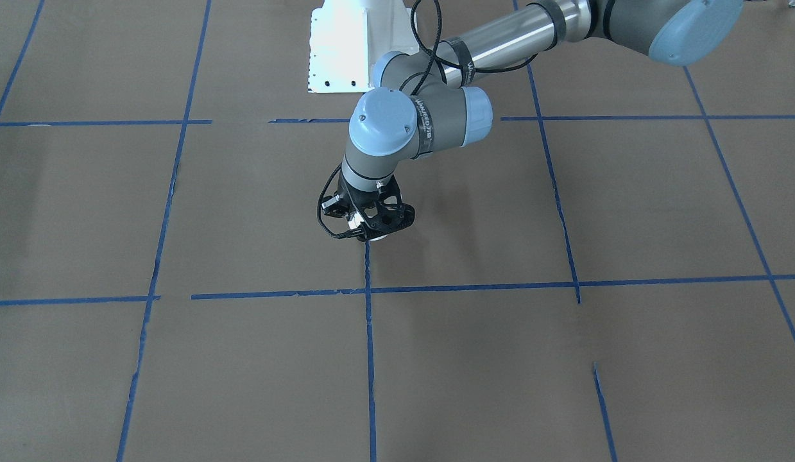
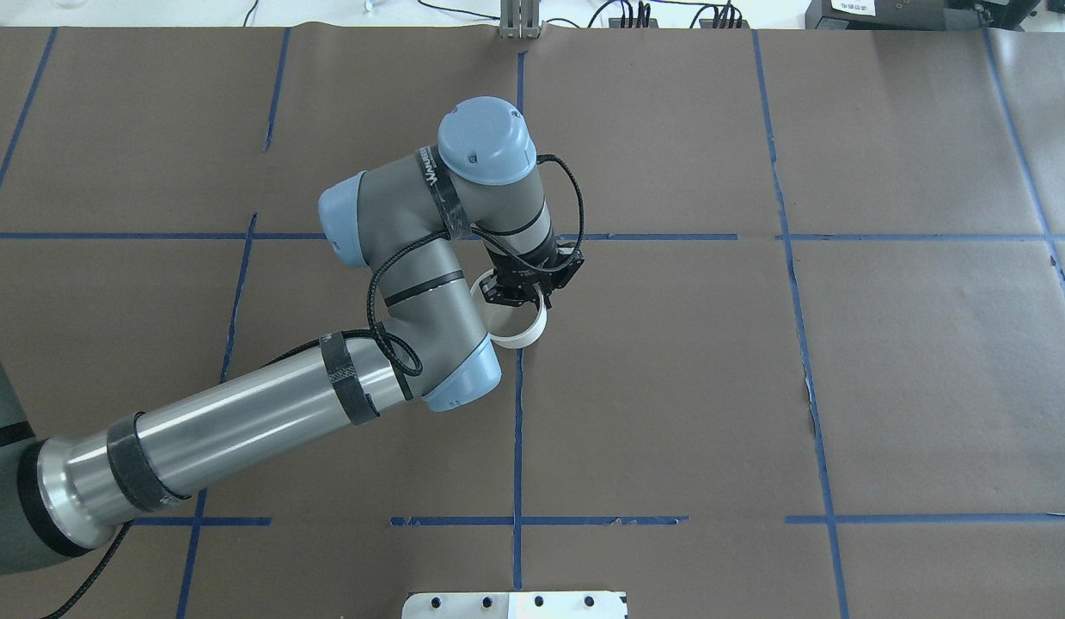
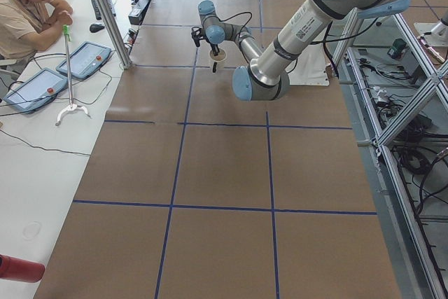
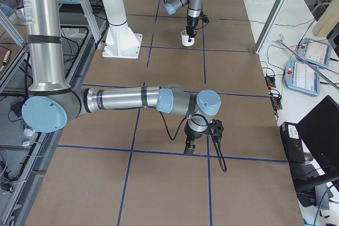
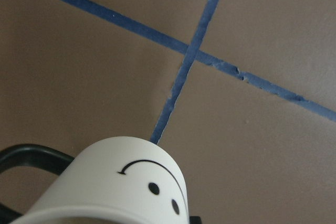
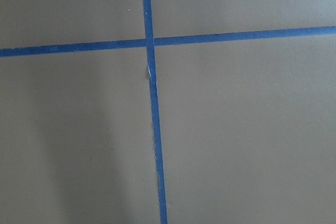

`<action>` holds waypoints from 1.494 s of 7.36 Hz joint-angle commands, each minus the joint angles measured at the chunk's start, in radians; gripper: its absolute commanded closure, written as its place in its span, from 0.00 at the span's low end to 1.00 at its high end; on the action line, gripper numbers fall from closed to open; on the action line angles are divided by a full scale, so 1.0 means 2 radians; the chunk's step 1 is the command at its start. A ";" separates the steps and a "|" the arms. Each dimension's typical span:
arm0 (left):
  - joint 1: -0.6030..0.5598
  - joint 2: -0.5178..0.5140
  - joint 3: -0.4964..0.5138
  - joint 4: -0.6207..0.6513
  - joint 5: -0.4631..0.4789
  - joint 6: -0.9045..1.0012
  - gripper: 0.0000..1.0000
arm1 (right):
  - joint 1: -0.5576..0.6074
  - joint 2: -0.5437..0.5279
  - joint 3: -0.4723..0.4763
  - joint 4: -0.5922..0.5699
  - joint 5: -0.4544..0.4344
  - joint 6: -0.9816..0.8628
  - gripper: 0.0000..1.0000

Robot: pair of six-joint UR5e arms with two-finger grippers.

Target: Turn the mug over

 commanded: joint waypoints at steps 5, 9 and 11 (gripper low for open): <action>-0.039 0.022 -0.134 0.108 0.011 0.074 0.00 | 0.000 0.001 0.000 0.000 0.000 0.000 0.00; -0.203 0.250 -0.319 0.137 -0.037 0.449 0.00 | 0.000 0.000 0.000 0.000 0.000 0.000 0.00; -0.329 0.365 -0.308 0.135 -0.062 0.714 0.00 | 0.000 0.000 0.000 0.000 0.000 0.000 0.00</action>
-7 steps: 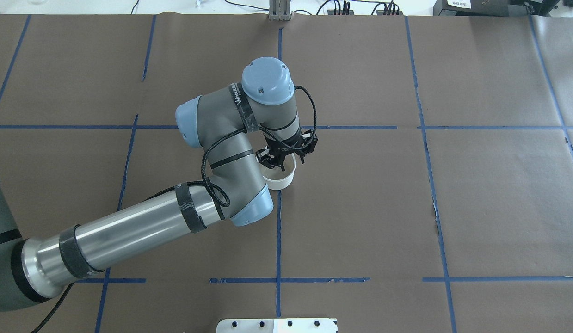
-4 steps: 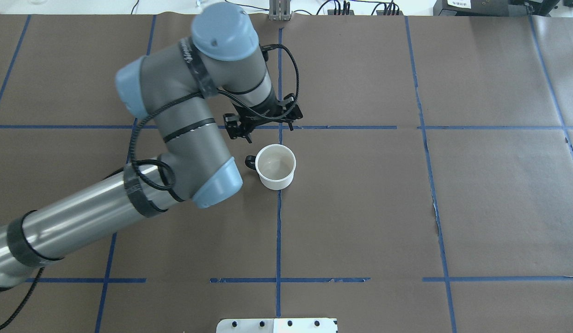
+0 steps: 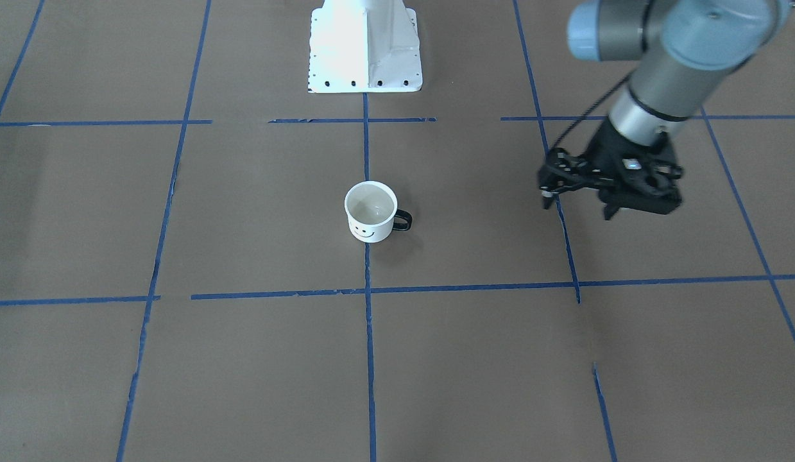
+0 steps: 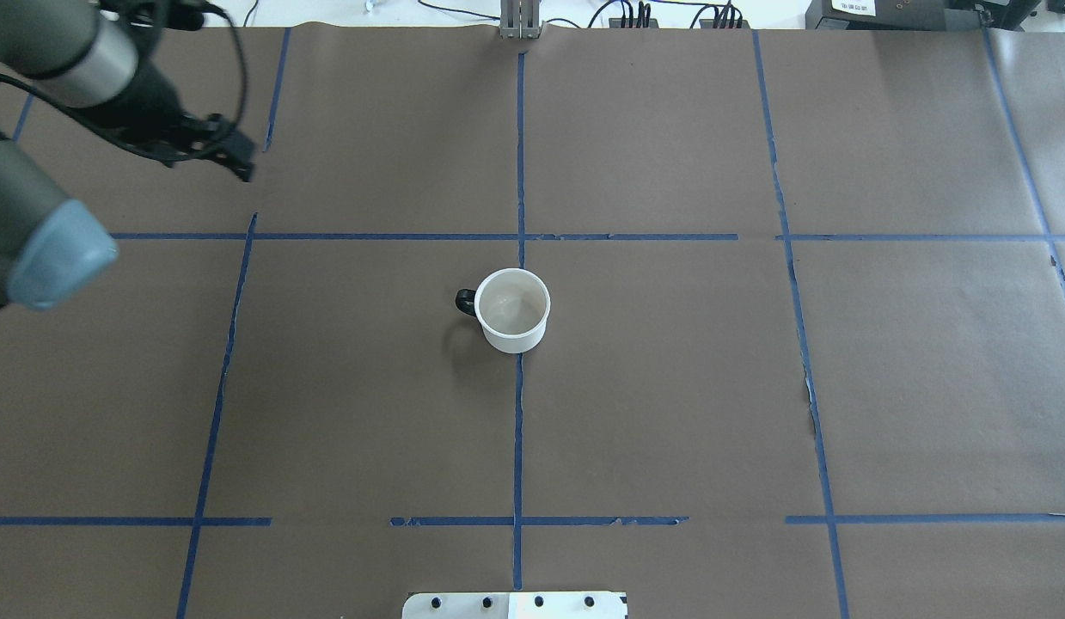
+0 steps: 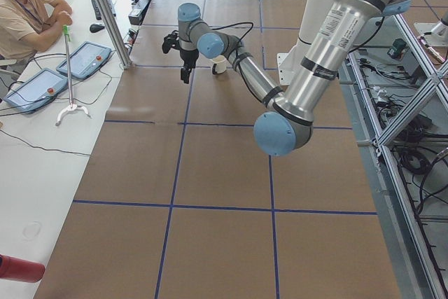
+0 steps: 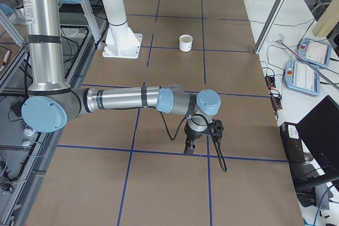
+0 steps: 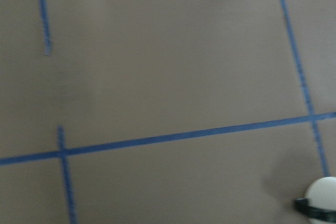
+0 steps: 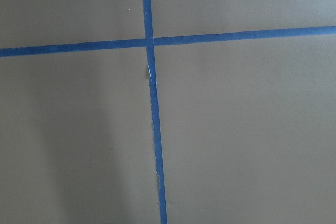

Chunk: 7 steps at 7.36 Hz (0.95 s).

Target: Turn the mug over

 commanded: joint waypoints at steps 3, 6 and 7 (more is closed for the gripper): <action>-0.241 0.171 0.121 -0.033 -0.073 0.320 0.00 | 0.000 0.000 0.000 0.000 0.000 0.000 0.00; -0.261 0.193 0.149 -0.038 -0.088 0.371 0.00 | 0.000 0.000 0.000 0.000 0.000 0.000 0.00; -0.261 0.194 0.148 -0.039 -0.084 0.373 0.00 | 0.000 0.000 0.000 0.000 0.000 0.000 0.00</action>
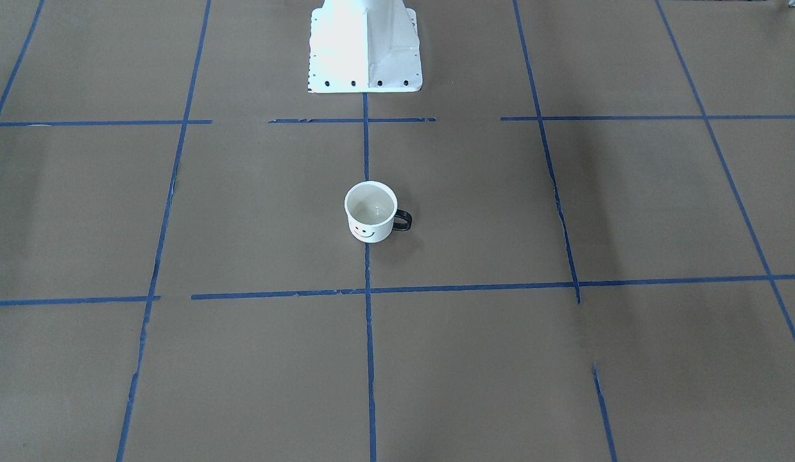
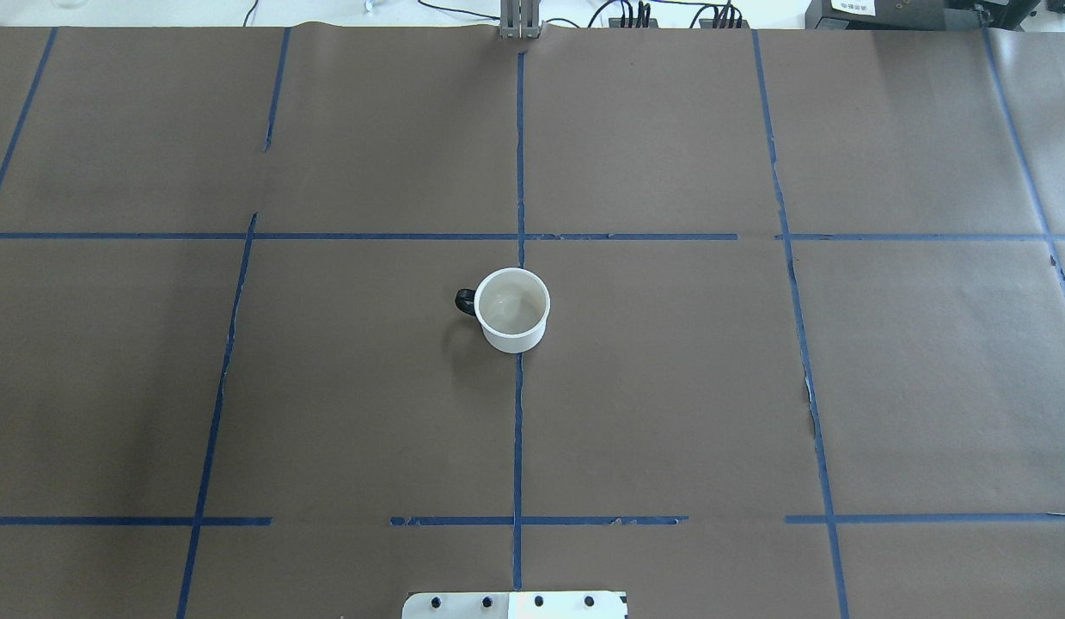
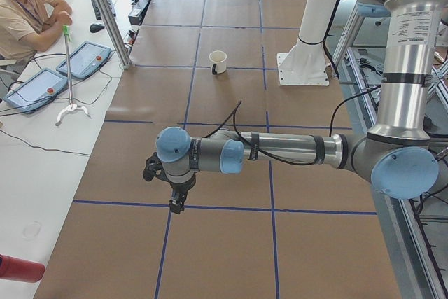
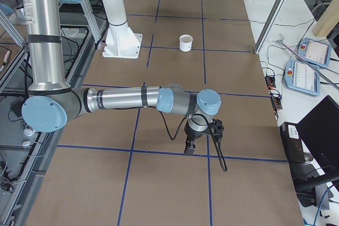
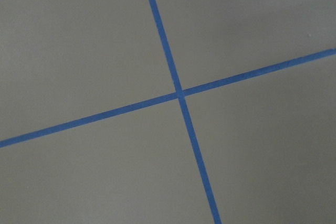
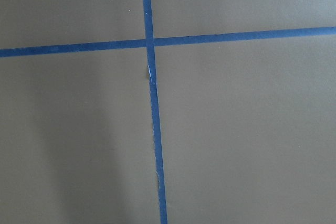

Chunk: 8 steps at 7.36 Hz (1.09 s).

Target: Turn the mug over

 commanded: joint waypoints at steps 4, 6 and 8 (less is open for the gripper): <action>-0.002 0.008 0.000 -0.006 0.002 0.006 0.00 | 0.000 0.000 0.000 0.000 0.000 0.000 0.00; -0.002 0.010 0.001 -0.019 0.002 0.006 0.00 | 0.000 0.000 0.000 0.000 0.000 0.000 0.00; -0.002 0.010 0.001 -0.019 0.001 0.005 0.00 | 0.000 0.000 0.000 0.000 0.000 0.000 0.00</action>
